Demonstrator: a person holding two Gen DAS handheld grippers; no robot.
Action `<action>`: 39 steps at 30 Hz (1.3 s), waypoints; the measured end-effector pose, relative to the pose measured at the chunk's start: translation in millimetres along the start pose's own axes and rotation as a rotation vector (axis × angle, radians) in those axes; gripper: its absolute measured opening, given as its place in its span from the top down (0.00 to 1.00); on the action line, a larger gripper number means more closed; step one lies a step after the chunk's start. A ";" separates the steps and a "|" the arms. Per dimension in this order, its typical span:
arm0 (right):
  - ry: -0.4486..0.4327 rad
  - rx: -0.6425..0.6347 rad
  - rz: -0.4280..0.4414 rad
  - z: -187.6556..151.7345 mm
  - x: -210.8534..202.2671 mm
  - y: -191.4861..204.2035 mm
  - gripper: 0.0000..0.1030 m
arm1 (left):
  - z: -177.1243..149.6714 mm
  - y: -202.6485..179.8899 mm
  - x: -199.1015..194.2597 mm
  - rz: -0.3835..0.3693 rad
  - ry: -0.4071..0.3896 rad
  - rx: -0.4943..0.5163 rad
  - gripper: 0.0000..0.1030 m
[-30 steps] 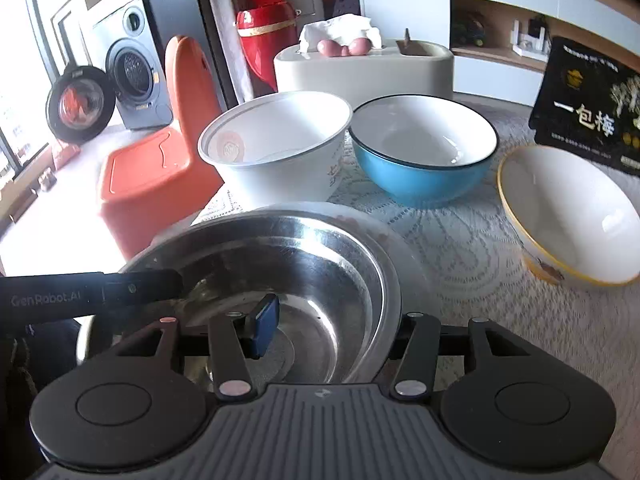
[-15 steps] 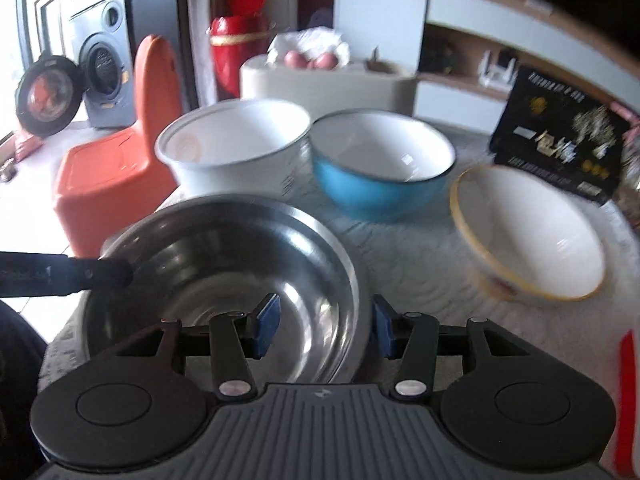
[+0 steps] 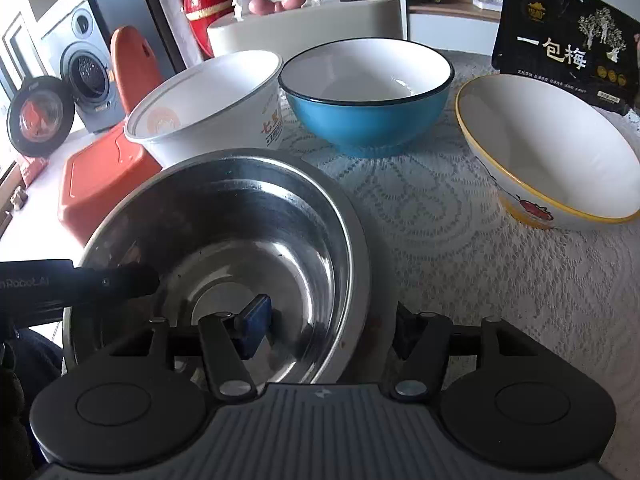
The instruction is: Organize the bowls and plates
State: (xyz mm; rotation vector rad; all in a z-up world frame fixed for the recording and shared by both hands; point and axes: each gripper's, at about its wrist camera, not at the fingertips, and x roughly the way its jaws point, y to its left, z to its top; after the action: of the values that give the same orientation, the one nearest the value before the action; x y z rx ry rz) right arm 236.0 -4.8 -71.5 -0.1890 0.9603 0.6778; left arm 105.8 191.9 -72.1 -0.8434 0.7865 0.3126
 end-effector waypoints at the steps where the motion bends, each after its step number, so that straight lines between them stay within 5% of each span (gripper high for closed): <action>1: 0.002 0.005 0.003 0.1 -1.3 -1.0 0.41 | 0.1 -0.6 0.2 0.001 0.003 0.002 0.71; 9: 0.008 0.035 0.052 -16.4 -20.8 -8.7 0.42 | 0.1 -10.8 0.2 0.021 0.031 0.039 0.62; 27: -0.040 0.095 0.131 -51.0 -49.5 -29.7 0.43 | 8.5 -31.7 15.2 0.038 0.070 0.079 0.63; 31: -0.135 0.057 0.101 -55.5 -67.2 -35.8 0.42 | 13.9 -38.8 -5.0 0.066 0.000 0.079 0.64; 35: -0.197 0.048 0.063 -59.1 -81.8 -55.5 0.29 | 18.6 -62.9 -28.1 0.145 -0.123 0.123 0.64; 39: -0.233 0.043 0.050 -61.0 -98.1 -80.6 0.26 | 19.5 -92.0 -40.6 0.115 -0.181 0.172 0.64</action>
State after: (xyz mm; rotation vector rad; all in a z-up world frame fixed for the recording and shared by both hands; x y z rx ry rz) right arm 204.9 -138.2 -38.9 -0.0467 0.7566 0.7080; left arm 137.2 149.9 15.8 -0.6000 0.6829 0.4116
